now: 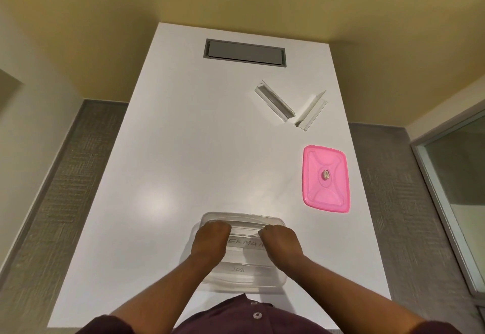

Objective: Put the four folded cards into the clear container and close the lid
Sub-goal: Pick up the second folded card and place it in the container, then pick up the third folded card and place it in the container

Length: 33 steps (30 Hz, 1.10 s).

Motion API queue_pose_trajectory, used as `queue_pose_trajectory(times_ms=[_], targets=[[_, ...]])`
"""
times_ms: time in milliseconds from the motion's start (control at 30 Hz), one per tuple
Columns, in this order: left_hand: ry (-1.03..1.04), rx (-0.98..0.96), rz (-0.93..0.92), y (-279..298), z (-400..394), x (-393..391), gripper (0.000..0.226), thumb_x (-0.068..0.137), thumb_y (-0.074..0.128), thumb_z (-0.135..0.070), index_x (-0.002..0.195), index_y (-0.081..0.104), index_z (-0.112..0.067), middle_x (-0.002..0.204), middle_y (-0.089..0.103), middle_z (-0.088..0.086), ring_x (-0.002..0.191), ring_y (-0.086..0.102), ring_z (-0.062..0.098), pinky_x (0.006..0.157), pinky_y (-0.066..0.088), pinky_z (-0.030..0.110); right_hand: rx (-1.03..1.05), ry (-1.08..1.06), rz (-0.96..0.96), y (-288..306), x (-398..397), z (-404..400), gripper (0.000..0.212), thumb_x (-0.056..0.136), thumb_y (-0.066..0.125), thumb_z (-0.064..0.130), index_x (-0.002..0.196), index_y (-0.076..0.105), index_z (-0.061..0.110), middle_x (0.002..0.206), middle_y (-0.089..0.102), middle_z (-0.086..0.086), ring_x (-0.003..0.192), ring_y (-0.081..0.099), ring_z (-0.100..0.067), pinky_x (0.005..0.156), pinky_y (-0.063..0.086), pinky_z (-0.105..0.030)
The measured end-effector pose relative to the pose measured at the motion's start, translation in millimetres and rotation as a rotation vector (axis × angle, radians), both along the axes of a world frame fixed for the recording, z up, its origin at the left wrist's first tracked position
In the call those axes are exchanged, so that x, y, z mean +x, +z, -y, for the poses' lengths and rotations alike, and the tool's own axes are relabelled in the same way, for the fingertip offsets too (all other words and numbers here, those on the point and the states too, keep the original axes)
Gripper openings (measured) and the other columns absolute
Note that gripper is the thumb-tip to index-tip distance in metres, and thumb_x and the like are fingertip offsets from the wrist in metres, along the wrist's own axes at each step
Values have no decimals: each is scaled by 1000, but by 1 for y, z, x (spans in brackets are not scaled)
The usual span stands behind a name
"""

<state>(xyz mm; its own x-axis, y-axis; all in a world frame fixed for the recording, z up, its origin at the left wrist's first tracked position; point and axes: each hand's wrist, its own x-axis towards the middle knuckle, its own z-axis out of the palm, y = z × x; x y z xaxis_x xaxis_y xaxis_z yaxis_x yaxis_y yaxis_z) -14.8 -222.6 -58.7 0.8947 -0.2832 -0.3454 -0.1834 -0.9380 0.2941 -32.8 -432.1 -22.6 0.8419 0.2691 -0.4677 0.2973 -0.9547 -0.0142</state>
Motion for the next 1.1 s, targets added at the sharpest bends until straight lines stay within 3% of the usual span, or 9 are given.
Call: queue_pose_trajectory(times_ms=[433, 500, 600, 700, 800, 900, 1000, 1100], targets=[[-2, -75, 19, 11, 3, -3, 25, 82, 55, -14, 103, 65, -23, 103, 72, -1, 100, 66, 23, 78, 55, 34, 100, 5, 32, -9, 0, 7, 29, 77, 53, -10, 98, 64, 8, 96, 66, -13, 86, 65, -37, 60, 39, -36], [17, -127, 36, 11, 3, -4, 29, 87, 54, -16, 113, 64, -22, 110, 70, -1, 103, 65, 23, 80, 55, 35, 129, 0, 51, -12, -2, 8, 27, 81, 55, -2, 102, 64, 11, 98, 67, -9, 88, 66, -35, 61, 46, -38], [105, -260, 94, 19, 4, 2, 28, 92, 54, -19, 116, 67, -21, 111, 71, -3, 103, 66, 21, 83, 55, 35, 285, -82, 106, -10, 0, 11, 24, 90, 58, 27, 112, 67, 23, 106, 71, 3, 96, 67, -24, 74, 55, -38], [180, -353, 146, 38, 6, 21, 21, 92, 53, -23, 103, 70, -28, 90, 73, -10, 84, 67, 11, 76, 54, 30, 534, -229, 160, 3, 14, 17, 19, 89, 59, 43, 95, 72, 30, 87, 73, 13, 79, 65, -7, 71, 52, -30], [221, -505, 203, 57, 5, 44, 14, 91, 59, -21, 97, 69, -28, 53, 51, -13, 52, 51, 3, 58, 46, 24, 704, -343, 212, 18, 40, 25, 12, 86, 67, 39, 86, 74, 29, 76, 73, 16, 68, 65, -2, 68, 53, -24], [290, -570, 253, 58, 0, 70, 15, 89, 61, -15, 94, 70, -26, 46, 42, -9, 46, 45, 5, 54, 43, 27, 787, -441, 266, 28, 76, 35, 7, 84, 73, 33, 83, 77, 27, 72, 73, 15, 64, 67, -2, 65, 54, -22], [373, -549, 245, 43, -9, 102, 17, 89, 60, -13, 93, 71, -25, 56, 54, -10, 56, 53, 7, 61, 49, 30, 818, -592, 255, 28, 125, 49, 7, 83, 75, 32, 81, 77, 25, 71, 75, 12, 64, 69, -2, 66, 55, -25], [361, -428, 202, 16, -26, 129, 18, 89, 59, -13, 100, 70, -21, 90, 70, -3, 89, 63, 19, 79, 52, 35, 895, -812, 184, 22, 178, 64, 12, 79, 68, 32, 77, 76, 24, 68, 75, 6, 65, 71, -8, 68, 57, -30]])
